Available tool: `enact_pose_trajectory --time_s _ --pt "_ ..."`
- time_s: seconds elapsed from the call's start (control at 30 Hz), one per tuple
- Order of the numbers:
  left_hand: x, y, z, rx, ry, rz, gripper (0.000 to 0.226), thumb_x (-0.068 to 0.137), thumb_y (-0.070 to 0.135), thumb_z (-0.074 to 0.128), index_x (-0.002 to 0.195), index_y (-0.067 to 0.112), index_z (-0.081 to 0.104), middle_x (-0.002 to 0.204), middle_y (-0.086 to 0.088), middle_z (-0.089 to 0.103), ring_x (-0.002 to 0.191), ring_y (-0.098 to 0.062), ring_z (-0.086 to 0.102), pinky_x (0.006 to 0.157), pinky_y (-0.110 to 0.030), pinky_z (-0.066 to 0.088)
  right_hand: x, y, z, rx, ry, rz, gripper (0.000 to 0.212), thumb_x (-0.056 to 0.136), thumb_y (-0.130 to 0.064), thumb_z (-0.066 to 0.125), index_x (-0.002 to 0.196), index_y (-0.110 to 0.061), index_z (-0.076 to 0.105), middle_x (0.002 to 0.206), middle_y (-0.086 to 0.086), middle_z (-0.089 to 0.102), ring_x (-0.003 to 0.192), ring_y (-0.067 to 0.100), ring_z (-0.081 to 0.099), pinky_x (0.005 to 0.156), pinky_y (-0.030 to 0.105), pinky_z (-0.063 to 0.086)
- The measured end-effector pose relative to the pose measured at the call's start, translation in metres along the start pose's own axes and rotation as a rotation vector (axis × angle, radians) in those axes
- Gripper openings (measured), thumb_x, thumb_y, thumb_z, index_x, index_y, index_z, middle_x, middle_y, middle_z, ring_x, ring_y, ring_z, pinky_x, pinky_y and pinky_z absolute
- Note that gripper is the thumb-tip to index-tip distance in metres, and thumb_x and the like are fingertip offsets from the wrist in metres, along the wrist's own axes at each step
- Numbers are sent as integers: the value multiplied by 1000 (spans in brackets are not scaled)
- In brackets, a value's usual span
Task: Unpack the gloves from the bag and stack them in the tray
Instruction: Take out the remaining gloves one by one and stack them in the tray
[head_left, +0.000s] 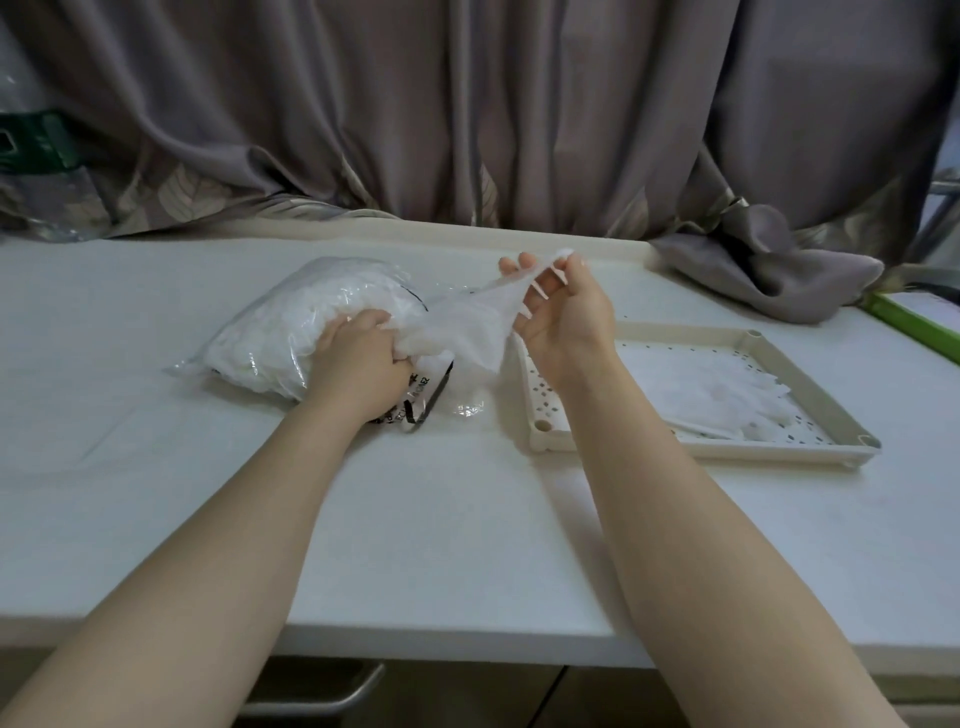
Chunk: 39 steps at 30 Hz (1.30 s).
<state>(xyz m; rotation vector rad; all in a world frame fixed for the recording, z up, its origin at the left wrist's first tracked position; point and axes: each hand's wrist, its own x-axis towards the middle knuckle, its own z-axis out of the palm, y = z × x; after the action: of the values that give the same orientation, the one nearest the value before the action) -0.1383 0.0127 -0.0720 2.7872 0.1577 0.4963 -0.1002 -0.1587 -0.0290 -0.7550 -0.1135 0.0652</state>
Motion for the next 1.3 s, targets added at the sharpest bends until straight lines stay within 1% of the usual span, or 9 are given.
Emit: enact_pose_trajectory --time_s 0.17,0.3,0.4,0.53,0.7,0.83,1.0,1.2,1.3 --pt "-1 -5 4 63 8 12 34 86 17 51 119 15 59 142 -4 39 131 -25 31 111 -29 9 4 -23 -2 406 -50 -140 18 96 -18 50 79 -13 55 67 1 55 58 16 61 68 30 54" --pt "-2 6 -4 -59 109 48 55 76 33 63 128 19 49 139 -4 36 132 -25 29 112 -34 13 0 -28 2 204 0 -174 16 95 -19 53 86 -15 66 79 -3 66 71 11 68 73 26 54" --pt "-13 30 -23 -337 387 395 51 78 35 50 121 8 54 119 -9 54 113 -17 44 102 -33 31 -7 -27 3 99 -55 -102 16 95 -24 54 94 -12 65 83 -2 65 78 12 63 73 25 51" --pt "-32 73 -41 -427 334 641 58 79 40 57 127 8 48 118 0 53 102 -6 49 86 -22 42 -14 -41 -3 -241 -92 -92 24 89 -33 61 105 -14 62 93 4 59 86 19 60 73 32 50" --pt "-29 99 -38 -605 203 309 58 82 19 67 134 15 42 120 1 51 107 -11 49 88 -19 38 -28 -71 -9 -238 -93 -41 24 91 -30 60 109 -14 63 103 10 58 95 25 59 83 38 50" --pt "-29 108 -29 -837 150 201 15 83 7 62 88 22 60 81 10 61 78 -9 56 74 -23 44 -39 -95 -27 -326 116 -35 9 91 -23 59 95 -17 64 74 -2 54 60 13 52 57 24 41" --pt "-28 132 -44 -1261 30 108 13 90 7 54 83 13 64 77 0 63 71 -11 58 72 -25 49 -51 -122 -61 -497 310 90 29 99 -17 40 77 -8 55 75 4 55 59 15 55 40 16 45" --pt "-21 171 -50 -1104 -135 189 36 95 21 50 74 -6 58 71 -9 50 65 -16 48 59 -25 39 -66 -151 -76 -1172 300 43 48 91 -52 47 113 -12 60 117 9 59 100 23 57 89 38 46" --pt "-18 184 -47 -984 -160 215 36 94 22 50 79 -11 56 72 -9 50 68 -17 47 64 -29 38 -81 -157 -65 -1306 -73 -190 32 87 -44 60 105 -17 63 108 -1 64 101 11 60 83 31 49"
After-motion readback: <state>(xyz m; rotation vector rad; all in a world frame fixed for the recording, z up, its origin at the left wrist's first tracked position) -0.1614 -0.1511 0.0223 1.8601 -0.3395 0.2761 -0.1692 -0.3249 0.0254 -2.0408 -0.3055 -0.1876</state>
